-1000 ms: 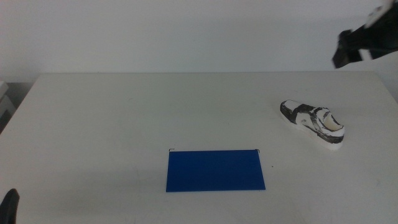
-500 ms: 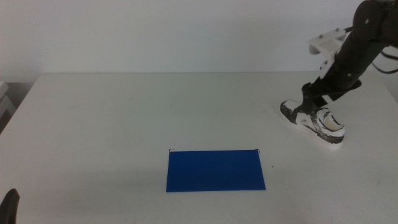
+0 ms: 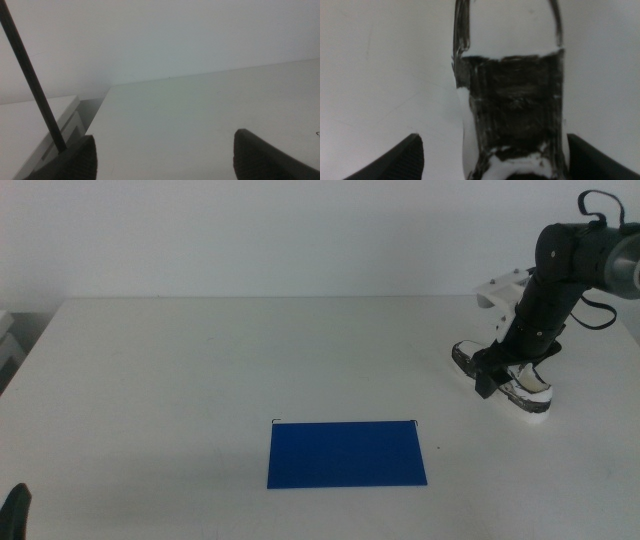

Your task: Use one arm to grab the shoe from the table and place it on the mat.

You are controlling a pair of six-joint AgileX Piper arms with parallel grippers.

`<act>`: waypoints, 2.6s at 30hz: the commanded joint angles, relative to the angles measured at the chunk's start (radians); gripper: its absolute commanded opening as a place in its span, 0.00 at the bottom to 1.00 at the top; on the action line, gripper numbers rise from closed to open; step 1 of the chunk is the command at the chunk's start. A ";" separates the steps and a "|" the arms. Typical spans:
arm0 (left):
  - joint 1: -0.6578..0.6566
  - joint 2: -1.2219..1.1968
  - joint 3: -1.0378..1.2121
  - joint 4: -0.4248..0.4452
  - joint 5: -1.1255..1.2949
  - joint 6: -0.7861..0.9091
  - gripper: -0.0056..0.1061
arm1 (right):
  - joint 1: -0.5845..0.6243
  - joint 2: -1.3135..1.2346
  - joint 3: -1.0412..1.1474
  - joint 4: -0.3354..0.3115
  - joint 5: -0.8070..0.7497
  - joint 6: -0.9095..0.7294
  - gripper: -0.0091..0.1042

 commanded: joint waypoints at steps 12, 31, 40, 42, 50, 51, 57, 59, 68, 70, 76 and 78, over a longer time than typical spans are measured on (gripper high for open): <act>-0.005 -0.007 0.005 -0.009 -0.082 -0.006 0.89 | 0.006 -0.101 -0.033 -0.049 0.039 0.034 0.05; -0.005 -0.007 0.005 -0.009 -0.082 -0.006 0.89 | 0.232 -0.330 -0.165 -0.054 0.245 0.270 0.05; -0.005 -0.007 0.005 -0.009 -0.082 -0.006 0.89 | 0.444 -0.329 -0.172 -0.084 0.255 0.371 0.05; -0.005 -0.007 0.005 -0.009 -0.082 -0.006 0.89 | 0.475 -0.329 -0.172 -0.095 0.255 0.385 0.05; -0.005 -0.007 0.005 -0.009 -0.082 -0.006 0.89 | 0.499 -0.329 -0.172 -0.100 0.262 0.385 0.05; -0.005 -0.007 0.005 -0.009 -0.082 -0.006 0.89 | 0.499 -0.329 -0.172 -0.100 0.262 0.384 0.05; -0.005 -0.007 0.005 -0.009 -0.082 -0.006 0.89 | 0.499 -0.329 -0.171 -0.094 0.258 -0.022 0.05; -0.005 -0.007 0.005 -0.009 -0.082 -0.006 0.89 | 0.499 -0.329 -0.171 -0.073 0.262 -0.246 0.05; -0.005 -0.007 0.005 -0.009 -0.082 -0.006 0.89 | 0.499 -0.326 -0.171 -0.015 0.259 -0.518 0.05; -0.005 -0.007 0.005 -0.009 -0.082 -0.006 0.89 | 0.499 -0.318 -0.171 -0.014 0.259 -0.517 0.05; -0.005 -0.007 0.005 -0.009 -0.082 -0.006 0.89 | 0.499 -0.265 -0.171 -0.005 0.259 -0.508 0.05; -0.005 -0.007 0.005 -0.009 -0.082 -0.006 0.89 | 0.499 -0.242 -0.171 0.000 0.257 -0.507 0.05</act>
